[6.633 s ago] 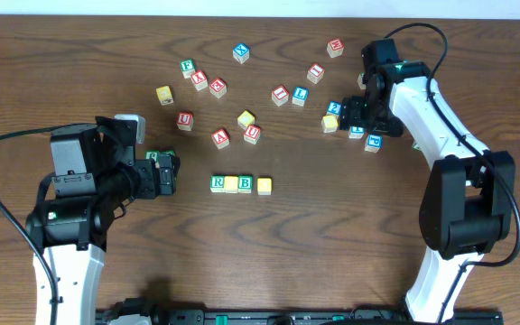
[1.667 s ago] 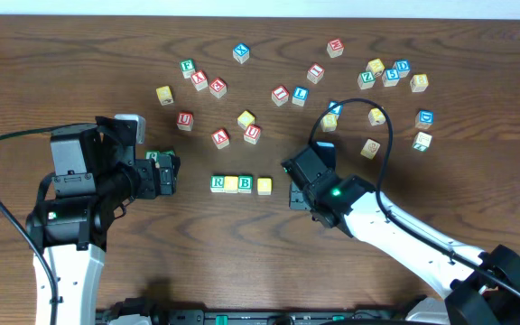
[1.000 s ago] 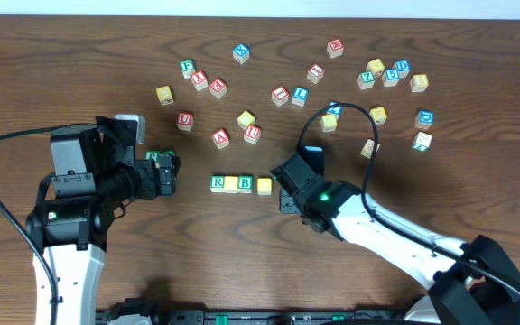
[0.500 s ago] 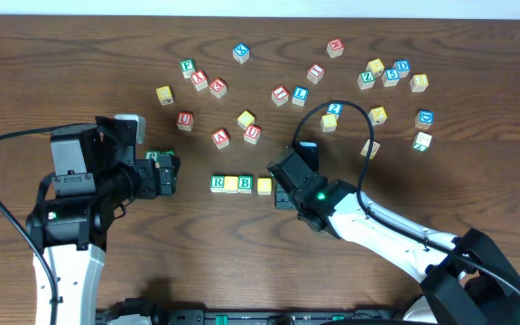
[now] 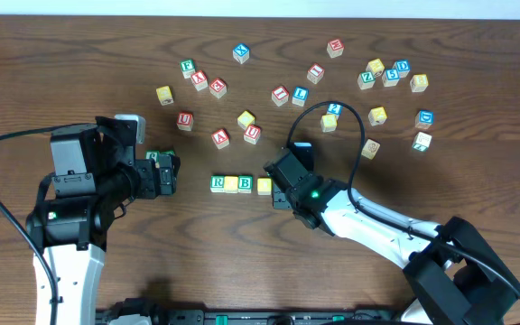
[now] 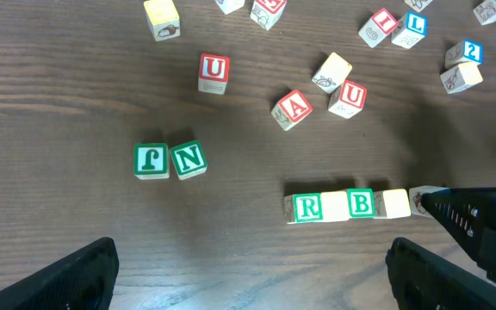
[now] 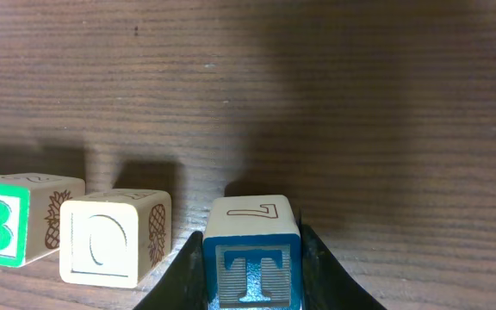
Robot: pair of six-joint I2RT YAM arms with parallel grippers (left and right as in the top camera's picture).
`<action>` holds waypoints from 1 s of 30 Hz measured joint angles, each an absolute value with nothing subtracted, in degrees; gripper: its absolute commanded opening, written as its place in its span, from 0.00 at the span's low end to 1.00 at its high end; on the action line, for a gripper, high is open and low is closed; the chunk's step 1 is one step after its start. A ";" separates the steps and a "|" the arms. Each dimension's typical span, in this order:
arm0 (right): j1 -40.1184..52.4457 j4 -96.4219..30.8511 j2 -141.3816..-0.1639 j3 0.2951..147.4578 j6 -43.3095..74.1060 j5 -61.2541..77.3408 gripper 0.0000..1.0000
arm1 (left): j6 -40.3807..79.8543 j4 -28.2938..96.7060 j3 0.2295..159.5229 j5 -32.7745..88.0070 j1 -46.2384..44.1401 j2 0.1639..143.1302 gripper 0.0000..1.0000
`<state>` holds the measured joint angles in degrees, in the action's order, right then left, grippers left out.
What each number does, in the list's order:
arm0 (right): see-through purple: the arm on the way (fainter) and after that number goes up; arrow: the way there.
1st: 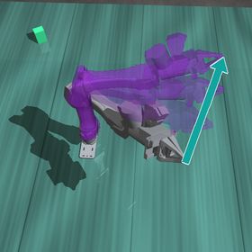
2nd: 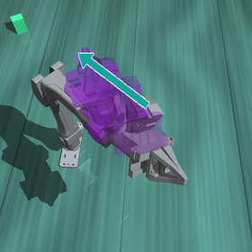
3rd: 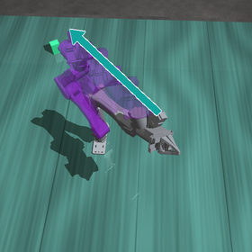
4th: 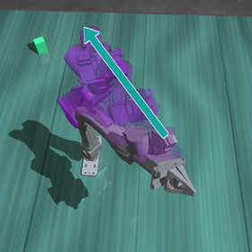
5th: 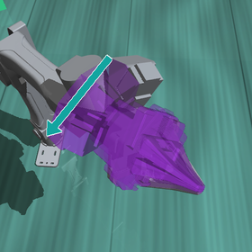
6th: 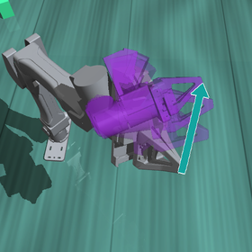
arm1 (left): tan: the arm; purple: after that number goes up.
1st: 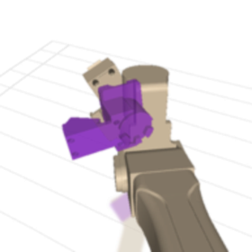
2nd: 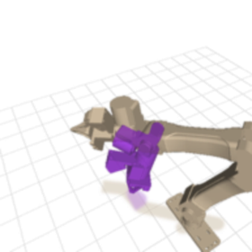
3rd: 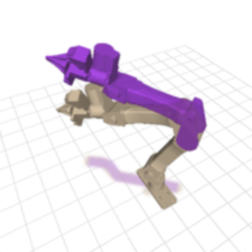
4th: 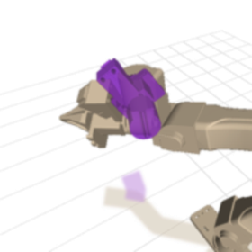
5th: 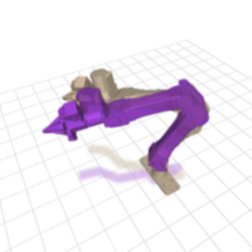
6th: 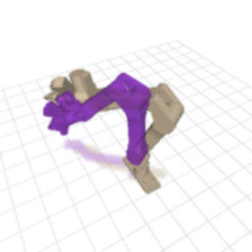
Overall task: Spell out ROBOT
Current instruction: 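Lower the T block to the right of the second O block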
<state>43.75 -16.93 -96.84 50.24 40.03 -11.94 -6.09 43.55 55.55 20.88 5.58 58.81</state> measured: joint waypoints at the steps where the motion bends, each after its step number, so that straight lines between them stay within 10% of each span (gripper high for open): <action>1: 43.75 -16.84 -96.86 50.24 39.83 -11.94 0.01 | -6.09 43.53 55.55 20.88 5.58 58.81 0.98; 30: 43.75 -13.78 -97.12 50.17 39.40 -9.78 0.01 | -6.09 43.53 55.55 20.88 5.58 58.81 0.97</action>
<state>43.75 -13.78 -97.12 50.17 39.40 -9.78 -6.09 43.53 55.55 20.88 5.58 58.81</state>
